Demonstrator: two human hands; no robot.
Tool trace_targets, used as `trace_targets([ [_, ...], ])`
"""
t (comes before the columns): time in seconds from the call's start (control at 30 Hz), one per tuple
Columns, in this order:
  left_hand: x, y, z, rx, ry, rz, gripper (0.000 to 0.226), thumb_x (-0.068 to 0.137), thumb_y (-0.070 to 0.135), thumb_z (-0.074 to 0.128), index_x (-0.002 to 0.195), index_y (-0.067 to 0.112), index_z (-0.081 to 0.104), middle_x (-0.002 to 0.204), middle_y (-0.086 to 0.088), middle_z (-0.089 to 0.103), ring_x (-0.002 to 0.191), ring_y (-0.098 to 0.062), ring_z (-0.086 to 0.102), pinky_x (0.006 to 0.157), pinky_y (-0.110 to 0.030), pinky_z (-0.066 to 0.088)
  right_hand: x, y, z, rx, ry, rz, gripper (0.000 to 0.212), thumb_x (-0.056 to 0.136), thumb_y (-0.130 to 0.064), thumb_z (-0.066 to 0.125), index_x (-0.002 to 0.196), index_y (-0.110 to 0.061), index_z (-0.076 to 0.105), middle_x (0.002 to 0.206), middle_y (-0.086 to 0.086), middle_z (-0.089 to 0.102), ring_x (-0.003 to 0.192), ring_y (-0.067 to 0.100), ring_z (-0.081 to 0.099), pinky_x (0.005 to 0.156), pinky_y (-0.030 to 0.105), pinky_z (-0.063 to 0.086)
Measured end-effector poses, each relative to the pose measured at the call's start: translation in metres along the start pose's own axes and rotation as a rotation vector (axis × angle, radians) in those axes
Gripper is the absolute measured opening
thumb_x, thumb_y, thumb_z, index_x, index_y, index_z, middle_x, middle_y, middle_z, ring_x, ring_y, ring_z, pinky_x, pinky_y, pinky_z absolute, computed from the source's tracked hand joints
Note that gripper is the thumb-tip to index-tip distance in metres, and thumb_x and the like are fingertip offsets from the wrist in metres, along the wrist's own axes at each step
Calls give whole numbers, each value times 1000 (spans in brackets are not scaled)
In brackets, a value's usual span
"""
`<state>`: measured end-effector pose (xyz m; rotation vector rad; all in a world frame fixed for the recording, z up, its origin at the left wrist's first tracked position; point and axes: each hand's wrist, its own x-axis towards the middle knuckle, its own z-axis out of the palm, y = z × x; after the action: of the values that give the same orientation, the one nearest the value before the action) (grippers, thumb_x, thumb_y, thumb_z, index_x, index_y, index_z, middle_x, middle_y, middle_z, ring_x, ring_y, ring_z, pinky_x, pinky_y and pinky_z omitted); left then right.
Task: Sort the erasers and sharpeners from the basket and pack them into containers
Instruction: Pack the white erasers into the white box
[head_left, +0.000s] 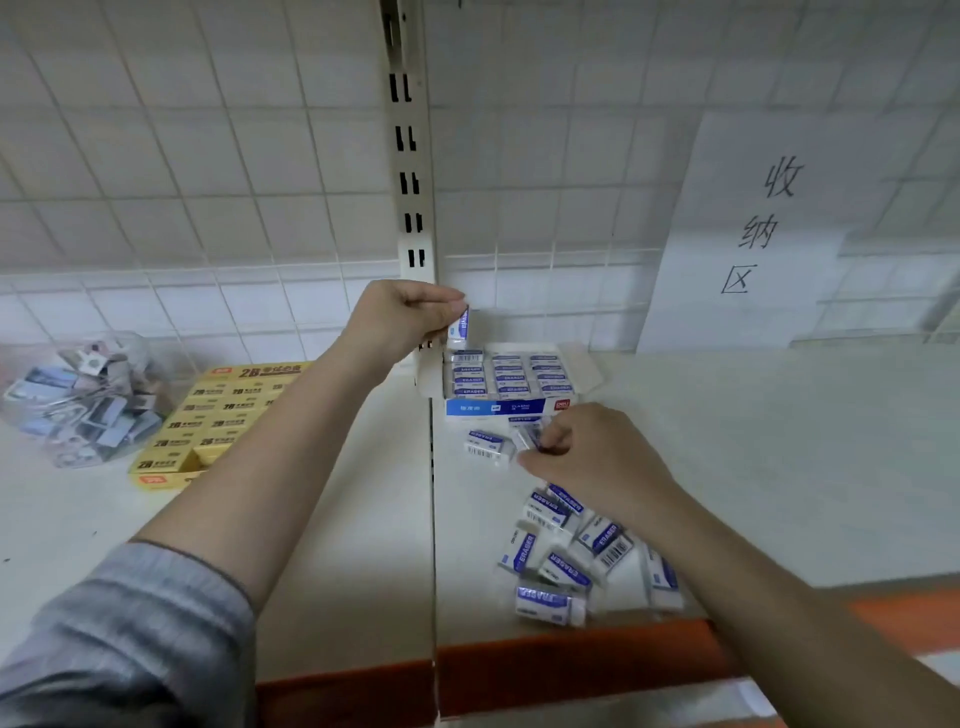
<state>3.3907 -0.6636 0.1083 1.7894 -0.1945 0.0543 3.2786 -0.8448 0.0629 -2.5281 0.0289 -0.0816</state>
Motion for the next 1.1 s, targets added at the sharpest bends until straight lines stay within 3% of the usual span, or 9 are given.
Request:
trace_targets([
  [0.1, 19, 2, 15, 129, -94, 43, 11, 83, 11, 69, 92, 17, 71, 86, -7, 70, 76, -15, 62, 91, -41, 49, -11, 7, -10, 201, 98, 41, 11, 79, -31, 73, 76, -21, 67, 73, -16, 66, 72, 1, 64, 72, 25, 53],
  [0.2, 40, 4, 34, 233, -186, 72, 21, 85, 4, 65, 106, 6, 67, 88, -7, 68, 61, 6, 62, 71, -13, 53, -26, 16, -18, 336, 191, 86, 15, 75, -30, 76, 68, -27, 63, 66, -14, 65, 62, -4, 60, 60, 10, 43],
  [0.27, 51, 3, 45, 291, -219, 74, 21, 84, 0, 65, 104, -1, 65, 91, -10, 67, 65, 2, 64, 63, -5, 49, -36, 22, -20, 460, 245, 123, 11, 74, -27, 77, 70, -25, 67, 64, -12, 66, 58, -2, 60, 57, 11, 44],
  [0.33, 61, 0, 51, 394, -254, 113, 22, 80, 3, 70, 102, -1, 67, 96, -10, 67, 73, -4, 62, 65, -2, 46, -45, 28, -20, 589, 284, 151, 9, 75, -23, 77, 75, -20, 69, 62, -13, 66, 55, -1, 60, 53, 10, 44],
  [0.53, 69, -7, 58, 559, -373, 140, 24, 80, 12, 72, 103, 4, 71, 104, -8, 70, 92, -9, 60, 84, -15, 41, -60, 39, -20, 698, 332, 193, 9, 74, -21, 77, 75, -18, 69, 64, -8, 68, 57, 3, 61, 49, 10, 43],
  [0.63, 70, -11, 58, 609, -435, 130, 22, 82, 16, 70, 102, 8, 72, 101, -3, 71, 91, -8, 60, 79, -16, 41, -63, 40, -20, 720, 334, 199, 9, 74, -20, 77, 75, -18, 68, 62, -11, 67, 56, 1, 60, 49, 9, 42],
  [0.83, 71, -21, 54, 641, -448, 134, 14, 83, 15, 68, 96, 11, 74, 88, -3, 71, 71, -4, 59, 65, -16, 45, -65, 39, -20, 734, 337, 192, 8, 75, -18, 76, 78, -17, 68, 61, -10, 67, 52, -2, 59, 48, 9, 42],
  [0.97, 68, -24, 52, 662, -438, 199, 16, 84, 17, 68, 98, 10, 73, 94, -3, 71, 75, -3, 59, 62, -7, 44, -65, 37, -21, 741, 339, 181, 8, 76, -17, 76, 79, -15, 69, 61, -10, 67, 49, -4, 56, 48, 7, 41],
  [1.1, 66, -21, 50, 717, -460, 197, 23, 78, 29, 74, 97, 16, 70, 91, 6, 66, 80, -6, 57, 69, -18, 43, -67, 36, -21, 748, 332, 184, 8, 76, -18, 76, 81, -14, 70, 64, -9, 69, 53, -2, 59, 49, 8, 42],
])
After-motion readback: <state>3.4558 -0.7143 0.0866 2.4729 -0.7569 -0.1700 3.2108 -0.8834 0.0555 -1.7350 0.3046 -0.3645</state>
